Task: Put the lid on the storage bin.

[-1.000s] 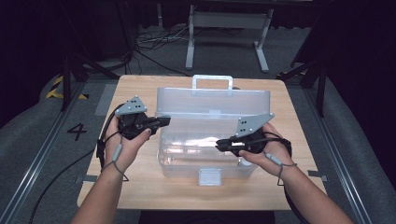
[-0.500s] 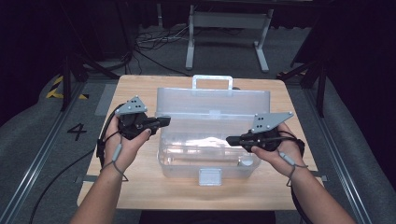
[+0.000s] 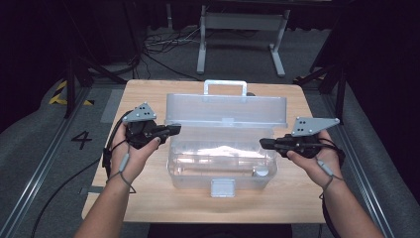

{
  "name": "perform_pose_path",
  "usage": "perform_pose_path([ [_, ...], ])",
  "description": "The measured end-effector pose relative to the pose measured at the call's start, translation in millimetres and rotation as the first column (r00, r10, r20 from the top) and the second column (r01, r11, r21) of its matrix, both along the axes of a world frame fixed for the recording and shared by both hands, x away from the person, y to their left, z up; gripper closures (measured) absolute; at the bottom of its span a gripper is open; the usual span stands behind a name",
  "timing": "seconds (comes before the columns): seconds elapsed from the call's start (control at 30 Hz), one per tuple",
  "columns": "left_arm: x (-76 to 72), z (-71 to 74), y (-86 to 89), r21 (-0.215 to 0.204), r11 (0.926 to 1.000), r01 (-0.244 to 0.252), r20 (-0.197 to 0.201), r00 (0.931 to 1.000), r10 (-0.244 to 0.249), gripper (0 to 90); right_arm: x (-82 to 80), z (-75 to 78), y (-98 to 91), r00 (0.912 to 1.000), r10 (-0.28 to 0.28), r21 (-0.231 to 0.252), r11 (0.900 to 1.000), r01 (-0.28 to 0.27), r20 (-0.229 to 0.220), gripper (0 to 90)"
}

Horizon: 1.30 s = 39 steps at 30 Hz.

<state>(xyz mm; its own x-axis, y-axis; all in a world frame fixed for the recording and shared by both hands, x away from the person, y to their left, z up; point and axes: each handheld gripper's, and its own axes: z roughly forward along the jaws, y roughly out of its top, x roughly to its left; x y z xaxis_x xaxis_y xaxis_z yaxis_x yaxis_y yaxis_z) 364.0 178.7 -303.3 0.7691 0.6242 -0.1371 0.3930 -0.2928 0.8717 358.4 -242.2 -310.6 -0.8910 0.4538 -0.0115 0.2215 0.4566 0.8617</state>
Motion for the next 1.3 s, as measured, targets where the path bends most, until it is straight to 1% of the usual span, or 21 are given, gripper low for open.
perform_pose_path([
  [0.23,-1.4,-0.6,1.2,0.006,1.0000,0.005,-0.007,1.0000,-0.005,89.6,3.2,2.5,-19.1,0.9991,-0.041,0.007,0.9991,0.041,-0.001,90.0],
  [0.37,-3.9,-1.0,2.0,0.010,0.9999,0.002,-0.011,0.9999,-0.002,89.5,6.3,3.1,-26.8,0.9982,-0.059,0.013,0.9981,0.059,-0.004,90.0],
  [0.53,-6.0,-1.7,1.7,0.025,0.9997,0.005,-0.012,0.9999,-0.005,89.5,6.7,2.2,-33.5,0.9973,-0.074,0.031,0.9968,0.074,-0.006,90.0],
  [0.6,-6.8,-2.1,1.6,0.028,0.9996,0.006,-0.016,0.9999,-0.005,89.5,6.5,1.0,-36.5,0.9965,-0.083,0.046,0.9955,0.084,-0.010,90.0],
  [0.77,-8.7,-3.1,2.0,0.038,0.9992,0.010,-0.021,0.9997,-0.009,89.4,7.2,-2.2,-41.3,0.9959,-0.087,0.068,0.9938,0.088,-0.025,90.0],
  [1.03,-12.3,-6.6,1.8,0.047,0.9986,0.023,-0.031,0.9993,-0.021,89.0,6.5,-6.0,-46.2,0.9945,-0.097,0.071,0.9924,0.100,-0.038,90.0],
  [1.1,-12.6,-6.8,1.7,0.051,0.9984,0.023,-0.027,0.9994,-0.021,89.0,6.3,-7.2,-46.3,0.9944,-0.097,0.075,0.9921,0.100,-0.042,90.0],
  [1.3,-14.8,-7.9,1.5,0.058,0.9980,0.026,-0.041,0.9989,-0.024,88.8,5.1,-9.9,-46.5,0.9937,-0.100,0.084,0.9910,0.104,-0.050,90.0],
])
